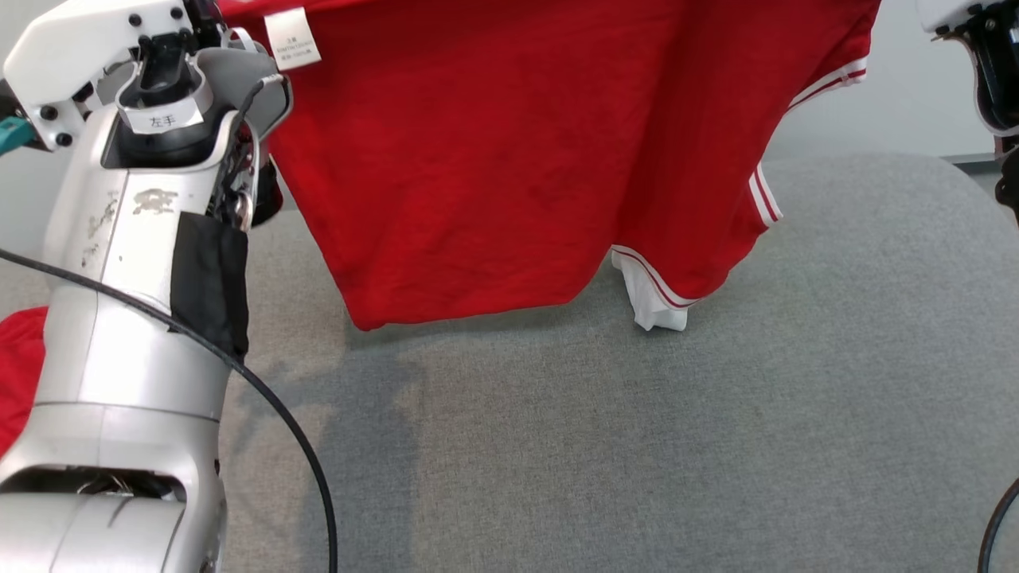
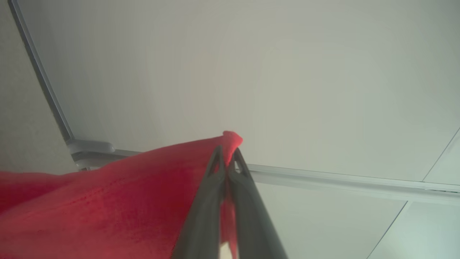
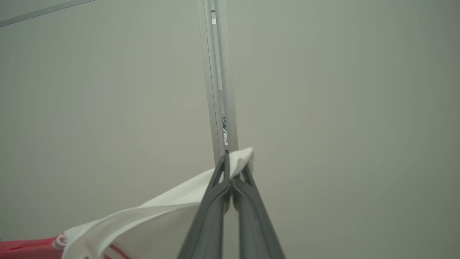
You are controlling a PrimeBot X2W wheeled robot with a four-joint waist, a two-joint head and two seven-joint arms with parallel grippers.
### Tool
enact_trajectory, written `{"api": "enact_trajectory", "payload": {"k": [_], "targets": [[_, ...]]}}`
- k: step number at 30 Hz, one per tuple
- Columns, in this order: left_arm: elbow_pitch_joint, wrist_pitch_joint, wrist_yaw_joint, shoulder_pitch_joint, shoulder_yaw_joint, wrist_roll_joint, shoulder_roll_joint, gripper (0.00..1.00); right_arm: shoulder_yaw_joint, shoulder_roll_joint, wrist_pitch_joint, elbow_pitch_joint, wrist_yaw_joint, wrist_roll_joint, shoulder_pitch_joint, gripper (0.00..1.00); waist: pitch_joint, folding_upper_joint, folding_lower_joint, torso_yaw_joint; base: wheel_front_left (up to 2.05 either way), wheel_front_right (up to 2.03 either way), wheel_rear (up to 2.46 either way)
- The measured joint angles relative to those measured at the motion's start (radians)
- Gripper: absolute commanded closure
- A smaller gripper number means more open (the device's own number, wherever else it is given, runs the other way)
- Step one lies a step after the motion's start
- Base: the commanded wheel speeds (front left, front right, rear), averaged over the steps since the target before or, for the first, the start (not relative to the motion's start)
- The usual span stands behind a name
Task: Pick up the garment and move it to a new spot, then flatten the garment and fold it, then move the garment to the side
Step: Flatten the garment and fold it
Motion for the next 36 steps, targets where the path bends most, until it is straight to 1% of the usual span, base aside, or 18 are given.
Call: {"api": "enact_trajectory", "payload": {"k": [4, 9, 12, 14, 17, 22, 24, 26, 29, 30, 32, 36], "targets": [[0.032, 0.0, 0.009, -0.06, 0.016, 0.048, 0.0, 1.0, 0.013, 0.006, 0.003, 0.025, 0.0, 0.008, -0.055, 1.0, 0.042, 0.0, 0.0, -0.006, 0.0, 0.0, 0.0], [0.063, 0.0, 0.027, -0.183, 0.021, 0.126, -0.001, 1.0, 0.013, 0.013, -0.005, 0.065, 0.0, 0.01, -0.172, 1.0, 0.126, 0.0, 0.0001, -0.018, 0.0, 0.0, 0.0], [0.088, 0.0, 0.025, -0.27, 0.038, 0.183, 0.001, 1.0, 0.017, 0.027, -0.016, 0.101, 0.0, 0.007, -0.252, 1.0, 0.187, 0.0, 0.0001, -0.026, 0.0, 0.0, 0.0], [0.102, 0.0, 0.01, -0.324, 0.042, 0.214, 0.0, 1.0, 0.026, 0.039, -0.026, 0.127, 0.0, -0.001, -0.297, 1.0, 0.227, 0.0, 0.0001, -0.032, 0.0, 0.0, 0.0], [0.129, 0.0, -0.024, -0.4, 0.07, 0.249, 0.001, 1.0, 0.016, 0.049, -0.059, 0.163, 0.0, -0.002, -0.365, 1.0, 0.286, -0.0001, 0.0001, -0.042, 0.0, 0.0, 0.0], [0.154, 0.0, -0.11, -0.509, 0.041, 0.264, 0.0, 1.0, -0.035, 0.063, -0.106, 0.169, 0.0, -0.004, -0.461, 1.0, 0.372, 0.0, 0.0, -0.052, 0.0, 0.0, 0.0], [0.168, 0.0, -0.146, -0.536, 0.03, 0.253, 0.0, 1.0, -0.083, 0.062, -0.109, 0.135, 0.0, -0.011, -0.47, 1.0, 0.403, 0.0, 0.0001, -0.054, 0.0, 0.0, 0.0], [0.18, 0.0, -0.183, -0.552, 0.03, 0.241, 0.0, 1.0, -0.139, 0.066, -0.11, 0.068, 0.0, -0.03, -0.467, 1.0, 0.432, 0.0, 0.0, -0.054, 0.0, 0.0, 0.0], [0.196, 0.0, -0.247, -0.571, 0.025, 0.221, 0.002, 1.0, -0.218, 0.085, -0.11, -0.025, 0.0, -0.061, -0.418, 1.0, 0.471, -0.0001, 0.0, -0.051, 0.0, 0.0, 0.0], [0.203, 0.0, -0.268, -0.573, 0.016, 0.215, 0.002, 1.0, -0.229, 0.092, -0.11, -0.047, 0.0, -0.078, -0.392, 1.0, 0.484, 0.0, 0.0001, -0.05, 0.0, 0.0, 0.0], [0.225, 0.0, -0.297, -0.569, -0.003, 0.207, 0.0, 1.0, -0.244, 0.109, -0.11, -0.086, 0.0, -0.102, -0.339, 1.0, 0.508, 0.0, 0.0001, -0.047, 0.0, 0.0, 0.0], [0.276, 0.0, -0.345, -0.532, -0.022, 0.204, 0.002, 1.0, -0.254, 0.137, -0.11, -0.109, 0.0, -0.106, -0.24, 1.0, 0.542, -0.0001, 0.0001, -0.041, 0.0, 0.0, 0.0]]}}
